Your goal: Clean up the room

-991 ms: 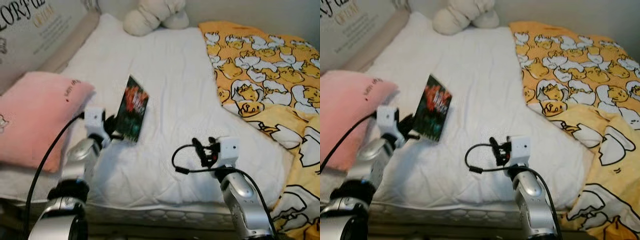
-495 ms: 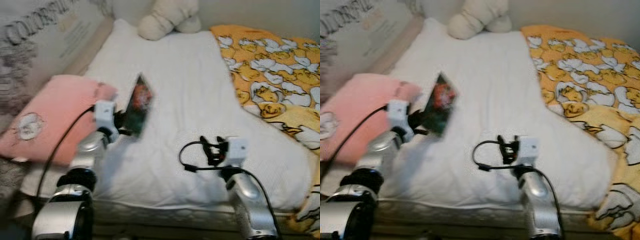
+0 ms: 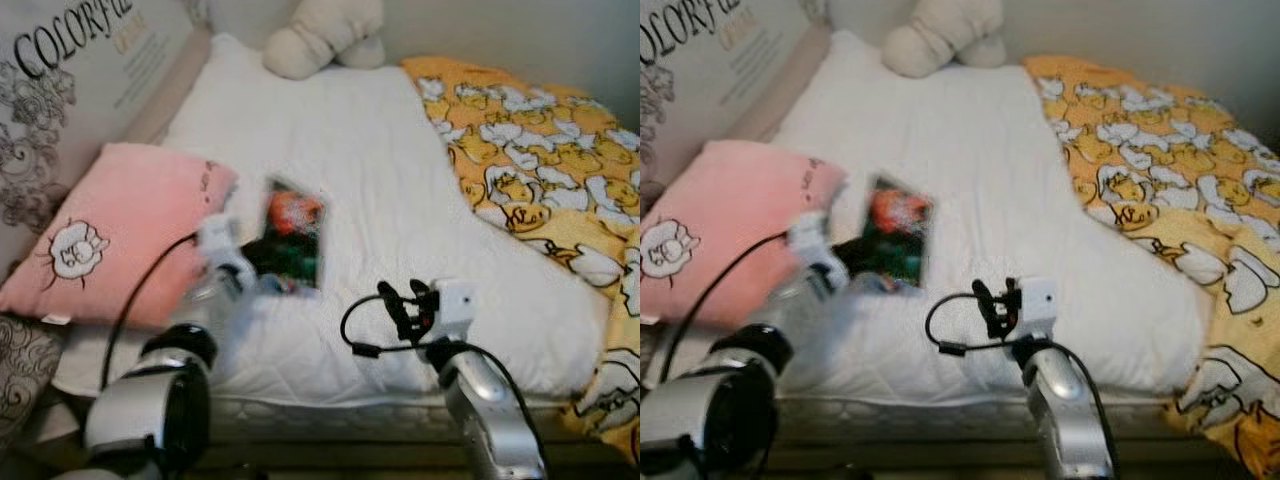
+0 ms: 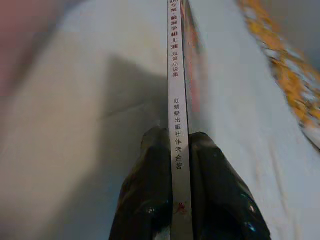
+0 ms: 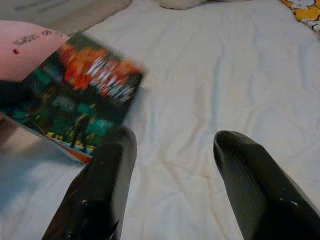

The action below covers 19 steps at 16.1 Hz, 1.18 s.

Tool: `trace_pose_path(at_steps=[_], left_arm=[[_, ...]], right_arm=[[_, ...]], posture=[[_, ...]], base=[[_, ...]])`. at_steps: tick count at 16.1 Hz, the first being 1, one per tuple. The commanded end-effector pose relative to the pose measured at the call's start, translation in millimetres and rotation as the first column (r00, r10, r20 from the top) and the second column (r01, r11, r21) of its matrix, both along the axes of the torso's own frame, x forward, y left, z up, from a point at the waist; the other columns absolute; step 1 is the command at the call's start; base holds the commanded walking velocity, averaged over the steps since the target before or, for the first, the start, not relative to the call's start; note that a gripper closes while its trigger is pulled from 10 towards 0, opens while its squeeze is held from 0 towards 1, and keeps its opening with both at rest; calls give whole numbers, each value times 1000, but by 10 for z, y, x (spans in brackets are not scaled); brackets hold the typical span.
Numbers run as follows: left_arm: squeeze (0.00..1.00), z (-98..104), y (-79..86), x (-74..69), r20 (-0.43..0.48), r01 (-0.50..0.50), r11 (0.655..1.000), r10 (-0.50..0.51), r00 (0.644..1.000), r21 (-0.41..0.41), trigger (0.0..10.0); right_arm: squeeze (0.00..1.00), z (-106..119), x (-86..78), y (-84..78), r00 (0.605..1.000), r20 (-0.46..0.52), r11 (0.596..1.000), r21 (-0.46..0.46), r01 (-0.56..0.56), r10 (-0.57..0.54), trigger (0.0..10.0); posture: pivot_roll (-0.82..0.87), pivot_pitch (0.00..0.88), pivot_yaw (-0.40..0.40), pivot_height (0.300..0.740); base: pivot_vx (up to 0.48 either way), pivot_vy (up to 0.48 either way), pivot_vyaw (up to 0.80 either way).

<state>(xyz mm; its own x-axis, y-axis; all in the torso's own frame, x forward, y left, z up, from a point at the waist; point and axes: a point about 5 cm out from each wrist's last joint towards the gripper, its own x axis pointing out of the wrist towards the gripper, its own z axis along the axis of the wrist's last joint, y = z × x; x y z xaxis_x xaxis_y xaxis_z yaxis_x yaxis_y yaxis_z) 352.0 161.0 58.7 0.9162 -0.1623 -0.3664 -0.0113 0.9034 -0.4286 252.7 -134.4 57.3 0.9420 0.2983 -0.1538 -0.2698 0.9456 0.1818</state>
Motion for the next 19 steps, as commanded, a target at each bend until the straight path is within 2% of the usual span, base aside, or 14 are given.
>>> trace_pose_path(at_steps=[1,2,3,5,7,10,11,13,16,18,19], left_arm=[[0,-153,-82,-89,-85,-41,998,37,996,-38,10000],[0,-175,-43,-103,-94,-80,997,78,992,-14,10000],[0,-184,-41,-108,-100,-78,997,77,992,-2,10000],[0,-259,3,-162,-142,-10,988,33,989,153,10000],[0,-220,89,-138,-135,62,942,-18,991,330,10000],[0,-124,202,-77,-107,58,905,-14,994,421,10000],[1000,-104,255,-68,-103,40,897,6,995,440,10000],[1000,-98,291,-68,-99,24,885,25,995,465,10000],[1000,-155,273,-109,-113,55,872,0,994,486,10000],[1000,-147,241,-103,-105,101,830,-52,993,549,10000],[1000,-153,225,-111,-103,138,786,-95,990,603,10000]], right_arm=[[0,22,-10,-51,1000,-1,1000,-7,1,-1,10000],[0,28,-24,-29,1000,-2,1000,-7,-10,10,10000],[0,33,-30,-27,1000,-2,1000,-7,-13,13,10000],[0,32,-60,-21,999,-10,999,-14,-31,31,10000],[0,34,-78,-19,999,-14,999,-15,-39,39,10000],[0,32,-85,2,999,-18,999,-12,-51,50,10000],[0,28,-91,13,998,-22,998,-13,-55,55,10000],[0,25,-87,16,998,-26,998,-12,-58,58,10000],[0,10,-91,34,998,-32,998,9,-61,61,10000],[0,-1,-113,74,996,-40,996,45,-83,85,10000],[0,-12,-117,76,995,-46,995,50,-85,87,10000]], posture=[[-10,0,-111,740],[-17,0,-112,740],[-18,0,-114,740],[-26,0,-119,740],[-24,0,-121,740],[-16,0,-122,740],[-16,0,-122,740],[-10,0,-118,740],[-4,0,-112,740],[-1,0,-99,740],[6,0,-100,740]], base=[[0,0,0],[0,0,0],[0,0,0],[0,0,0],[0,0,0],[0,0,0],[0,0,0],[0,0,0],[0,0,0],[0,0,0],[0,0,0]])
